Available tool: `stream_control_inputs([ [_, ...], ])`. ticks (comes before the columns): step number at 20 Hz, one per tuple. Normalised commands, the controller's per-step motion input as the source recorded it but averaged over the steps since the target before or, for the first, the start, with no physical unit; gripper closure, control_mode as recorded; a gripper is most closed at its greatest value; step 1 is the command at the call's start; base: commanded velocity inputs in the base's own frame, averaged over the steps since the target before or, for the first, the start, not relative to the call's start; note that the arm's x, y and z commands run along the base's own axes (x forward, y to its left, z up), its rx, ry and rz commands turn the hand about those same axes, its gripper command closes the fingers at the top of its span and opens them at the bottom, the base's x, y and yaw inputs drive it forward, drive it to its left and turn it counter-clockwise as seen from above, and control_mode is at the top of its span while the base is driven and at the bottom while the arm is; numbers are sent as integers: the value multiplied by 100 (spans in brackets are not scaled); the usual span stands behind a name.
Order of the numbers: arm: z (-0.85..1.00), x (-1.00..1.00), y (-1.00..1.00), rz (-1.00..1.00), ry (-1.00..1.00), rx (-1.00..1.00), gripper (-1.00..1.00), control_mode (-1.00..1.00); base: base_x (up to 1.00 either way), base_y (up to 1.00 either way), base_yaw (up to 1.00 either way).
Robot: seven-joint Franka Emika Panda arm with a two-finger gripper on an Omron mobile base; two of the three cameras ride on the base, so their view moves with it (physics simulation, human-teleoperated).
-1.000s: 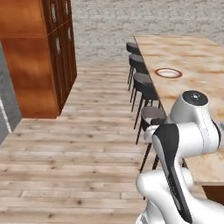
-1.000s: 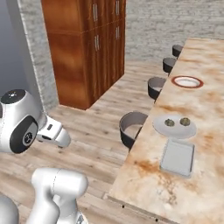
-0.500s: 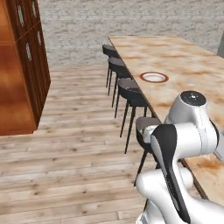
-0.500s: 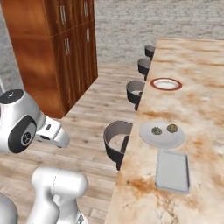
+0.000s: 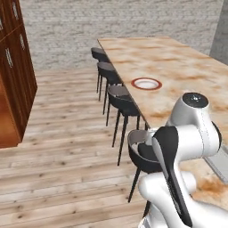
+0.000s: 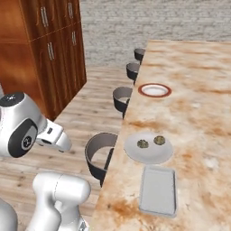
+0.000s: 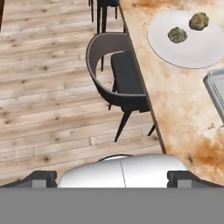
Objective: Place two dumplings into each of the tupperware containers and then place the containers in the fridge.
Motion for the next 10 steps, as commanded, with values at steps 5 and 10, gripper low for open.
stream_control_inputs([
  [5,-1,32,-8,-8,1,0,-100,-100,0,-13,-2],
  [10,-1,62,-7,-24,4,-1,-100,-100,0,0,0],
])
